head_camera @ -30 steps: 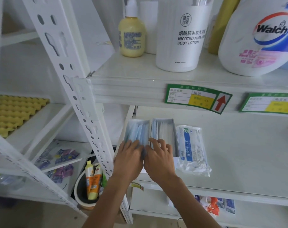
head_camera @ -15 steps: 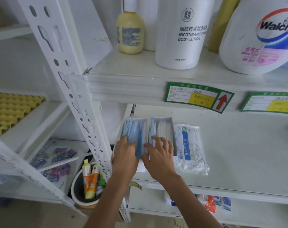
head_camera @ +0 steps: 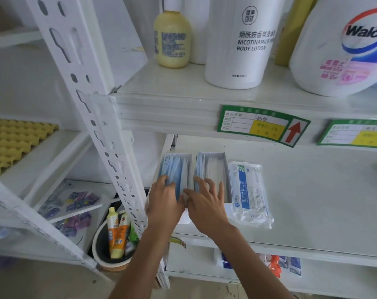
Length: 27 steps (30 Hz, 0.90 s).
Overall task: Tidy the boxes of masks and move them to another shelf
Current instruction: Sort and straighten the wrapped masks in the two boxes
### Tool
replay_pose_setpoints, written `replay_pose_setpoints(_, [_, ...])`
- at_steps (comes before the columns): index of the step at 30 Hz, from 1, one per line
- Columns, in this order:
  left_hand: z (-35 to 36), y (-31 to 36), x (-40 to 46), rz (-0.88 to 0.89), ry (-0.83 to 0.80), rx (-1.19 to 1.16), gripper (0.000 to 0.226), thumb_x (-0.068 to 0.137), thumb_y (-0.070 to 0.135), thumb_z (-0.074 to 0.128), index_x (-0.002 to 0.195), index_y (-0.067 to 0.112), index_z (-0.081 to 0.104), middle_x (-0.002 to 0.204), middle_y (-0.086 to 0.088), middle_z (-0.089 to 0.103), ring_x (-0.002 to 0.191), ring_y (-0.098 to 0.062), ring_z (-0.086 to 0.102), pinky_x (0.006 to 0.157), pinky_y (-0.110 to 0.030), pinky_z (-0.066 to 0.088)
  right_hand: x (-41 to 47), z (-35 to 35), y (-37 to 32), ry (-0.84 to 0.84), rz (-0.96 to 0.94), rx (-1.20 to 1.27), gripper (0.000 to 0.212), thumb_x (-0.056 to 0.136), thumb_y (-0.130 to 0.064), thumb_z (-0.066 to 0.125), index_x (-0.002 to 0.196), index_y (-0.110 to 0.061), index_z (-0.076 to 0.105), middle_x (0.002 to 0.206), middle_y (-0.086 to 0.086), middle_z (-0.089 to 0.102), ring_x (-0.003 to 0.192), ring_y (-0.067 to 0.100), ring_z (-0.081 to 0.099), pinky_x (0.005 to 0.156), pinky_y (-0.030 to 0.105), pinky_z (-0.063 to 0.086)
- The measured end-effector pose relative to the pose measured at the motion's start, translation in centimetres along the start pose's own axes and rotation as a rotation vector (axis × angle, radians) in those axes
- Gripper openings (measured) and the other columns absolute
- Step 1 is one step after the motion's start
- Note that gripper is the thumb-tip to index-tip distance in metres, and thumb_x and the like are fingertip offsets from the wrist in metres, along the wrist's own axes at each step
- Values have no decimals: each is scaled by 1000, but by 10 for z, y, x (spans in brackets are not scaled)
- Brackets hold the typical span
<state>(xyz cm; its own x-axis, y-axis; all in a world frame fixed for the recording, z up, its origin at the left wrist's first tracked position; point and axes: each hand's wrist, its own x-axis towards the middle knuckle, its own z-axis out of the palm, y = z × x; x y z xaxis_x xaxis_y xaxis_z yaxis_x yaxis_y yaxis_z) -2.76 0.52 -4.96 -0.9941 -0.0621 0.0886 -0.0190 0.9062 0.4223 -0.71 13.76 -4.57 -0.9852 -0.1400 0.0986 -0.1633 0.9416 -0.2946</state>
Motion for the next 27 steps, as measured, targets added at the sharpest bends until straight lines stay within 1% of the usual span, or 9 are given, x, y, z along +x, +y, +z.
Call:
replay_pose_setpoints(2, [0,0,0,-9,23,-16,35,90,23,66,122,12,63,148,-3,41,133,-26,43,101,-45,50,0,2,-1,21,12,-16,41,101,-32,44,141,-30,48,161,-1,26,150,27,12,121,60,-5])
replay_pose_setpoints(5, [1,0,0,23,52,-54,50,87,10,66,136,19,58,146,-5,44,132,-28,44,102,-44,50,0,2,-2,44,13,-35,43,99,-33,45,142,-27,49,159,-4,35,150,26,18,121,60,-6])
replay_pose_setpoints(8, [3,0,0,62,66,-12,44,90,11,68,132,24,66,146,-7,47,131,-29,47,106,-42,48,-1,0,-2,82,-17,-70,38,98,-33,49,133,-23,60,155,-5,45,150,27,24,120,61,-5])
replay_pose_setpoints(11, [4,0,-2,70,87,25,30,94,18,63,122,20,74,146,-9,48,131,-29,48,108,-41,45,-2,1,-1,85,-61,-103,31,98,-30,50,124,-22,65,150,-5,52,147,27,31,120,63,1])
replay_pose_setpoints(13, [4,1,-2,72,97,27,28,93,19,60,116,15,74,144,-10,49,129,-29,51,105,-39,46,-1,3,-2,97,-82,-104,31,96,-26,52,123,-21,66,142,-4,59,140,26,41,120,61,10])
replay_pose_setpoints(15, [2,1,-2,71,98,2,27,89,15,62,114,12,72,140,-10,52,125,-29,52,102,-38,47,2,4,-2,109,-80,-87,35,94,-26,52,127,-21,62,135,-3,63,131,26,47,118,53,22])
replay_pose_setpoints(17, [-1,2,-2,65,92,-42,31,84,9,65,114,10,67,133,-9,54,121,-29,54,100,-37,48,7,2,-3,102,-76,-74,40,92,-29,52,131,-22,55,130,-2,63,122,25,50,108,45,33])
replay_pose_setpoints(20, [-2,3,-3,75,100,-94,33,83,2,64,116,5,63,125,-10,58,118,-30,56,98,-38,51,18,-3,-4,61,-77,-75,41,90,-36,51,129,-22,54,125,0,62,113,26,50,94,41,37])
replay_pose_setpoints(27, [0,1,-5,77,179,-259,20,93,1,57,113,5,59,107,-12,65,102,-27,63,89,-40,57,38,-2,-4,-29,-33,-61,54,96,-62,34,126,-23,56,121,-1,63,107,24,55,91,42,41])
